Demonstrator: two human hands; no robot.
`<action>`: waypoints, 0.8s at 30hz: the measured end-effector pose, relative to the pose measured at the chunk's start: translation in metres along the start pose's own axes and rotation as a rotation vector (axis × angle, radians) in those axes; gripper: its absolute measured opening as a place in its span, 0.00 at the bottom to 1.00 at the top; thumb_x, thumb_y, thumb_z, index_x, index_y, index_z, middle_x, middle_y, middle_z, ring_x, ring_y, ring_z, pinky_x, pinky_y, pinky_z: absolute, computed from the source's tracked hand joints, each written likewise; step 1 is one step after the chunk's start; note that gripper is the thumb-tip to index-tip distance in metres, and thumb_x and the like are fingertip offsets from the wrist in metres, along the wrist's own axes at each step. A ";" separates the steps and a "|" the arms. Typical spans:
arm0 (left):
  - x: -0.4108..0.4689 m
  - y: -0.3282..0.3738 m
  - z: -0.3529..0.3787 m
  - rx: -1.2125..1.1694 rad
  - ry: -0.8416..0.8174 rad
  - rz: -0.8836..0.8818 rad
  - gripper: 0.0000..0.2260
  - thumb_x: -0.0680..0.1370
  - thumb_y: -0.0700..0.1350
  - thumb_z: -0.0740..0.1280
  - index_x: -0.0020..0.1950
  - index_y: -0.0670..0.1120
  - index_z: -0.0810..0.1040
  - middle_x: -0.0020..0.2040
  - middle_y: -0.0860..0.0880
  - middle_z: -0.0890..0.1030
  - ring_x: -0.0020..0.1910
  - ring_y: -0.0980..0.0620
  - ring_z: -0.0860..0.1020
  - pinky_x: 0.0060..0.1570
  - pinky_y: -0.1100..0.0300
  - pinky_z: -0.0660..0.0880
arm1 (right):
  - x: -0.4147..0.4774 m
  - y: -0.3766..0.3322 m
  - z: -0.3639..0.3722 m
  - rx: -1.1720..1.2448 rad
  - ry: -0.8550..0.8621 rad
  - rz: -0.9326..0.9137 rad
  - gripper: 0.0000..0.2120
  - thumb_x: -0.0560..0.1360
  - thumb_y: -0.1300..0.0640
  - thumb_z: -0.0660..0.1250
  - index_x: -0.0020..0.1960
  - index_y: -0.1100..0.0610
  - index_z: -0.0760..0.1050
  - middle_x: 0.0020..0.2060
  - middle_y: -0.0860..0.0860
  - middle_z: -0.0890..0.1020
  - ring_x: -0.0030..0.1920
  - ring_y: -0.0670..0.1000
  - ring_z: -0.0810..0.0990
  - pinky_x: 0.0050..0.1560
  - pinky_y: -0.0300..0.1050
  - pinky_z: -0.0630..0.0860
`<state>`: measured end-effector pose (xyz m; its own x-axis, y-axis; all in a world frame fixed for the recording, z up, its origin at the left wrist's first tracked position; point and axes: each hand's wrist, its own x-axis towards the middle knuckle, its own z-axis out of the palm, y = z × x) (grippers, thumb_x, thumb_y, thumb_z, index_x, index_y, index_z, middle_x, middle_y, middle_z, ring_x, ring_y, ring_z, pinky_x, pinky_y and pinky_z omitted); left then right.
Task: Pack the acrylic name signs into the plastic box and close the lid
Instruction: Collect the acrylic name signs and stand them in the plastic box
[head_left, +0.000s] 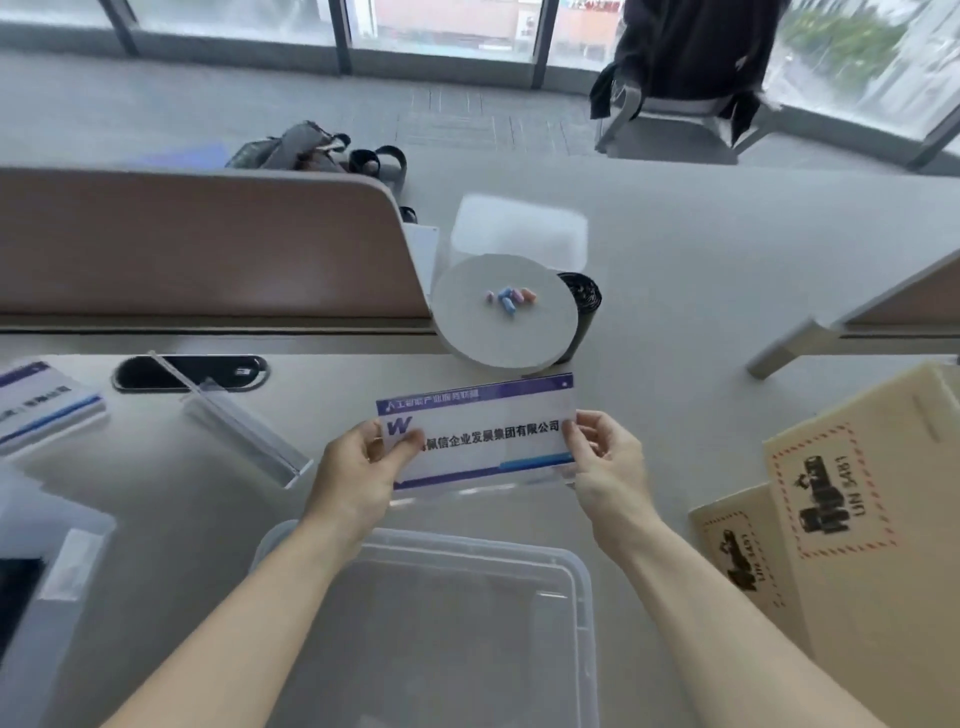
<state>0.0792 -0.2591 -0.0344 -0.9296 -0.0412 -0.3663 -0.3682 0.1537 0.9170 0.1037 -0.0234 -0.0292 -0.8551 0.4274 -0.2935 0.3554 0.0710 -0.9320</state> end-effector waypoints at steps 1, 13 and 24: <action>-0.012 0.014 -0.010 -0.028 0.006 -0.012 0.07 0.77 0.52 0.74 0.50 0.49 0.84 0.46 0.49 0.88 0.49 0.44 0.85 0.47 0.53 0.77 | -0.013 -0.014 0.002 0.027 -0.011 0.009 0.08 0.81 0.57 0.66 0.54 0.60 0.79 0.48 0.57 0.86 0.47 0.53 0.83 0.49 0.51 0.81; -0.211 0.167 -0.235 0.385 0.405 0.271 0.25 0.71 0.50 0.80 0.64 0.59 0.75 0.63 0.59 0.77 0.65 0.58 0.74 0.63 0.57 0.70 | -0.207 -0.193 0.072 -0.032 -0.338 -0.488 0.05 0.80 0.53 0.66 0.47 0.47 0.79 0.43 0.42 0.84 0.46 0.44 0.81 0.51 0.42 0.78; -0.251 0.148 -0.368 0.508 0.115 0.411 0.10 0.80 0.49 0.69 0.42 0.46 0.79 0.35 0.58 0.79 0.34 0.58 0.75 0.38 0.55 0.75 | -0.324 -0.248 0.224 -0.128 -0.422 -0.764 0.14 0.76 0.55 0.72 0.61 0.49 0.78 0.59 0.41 0.76 0.55 0.36 0.77 0.44 0.30 0.76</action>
<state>0.2509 -0.5897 0.2518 -0.9989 0.0193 0.0426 0.0453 0.6247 0.7796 0.2079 -0.3817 0.2488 -0.9353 -0.1447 0.3229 -0.3528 0.3126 -0.8819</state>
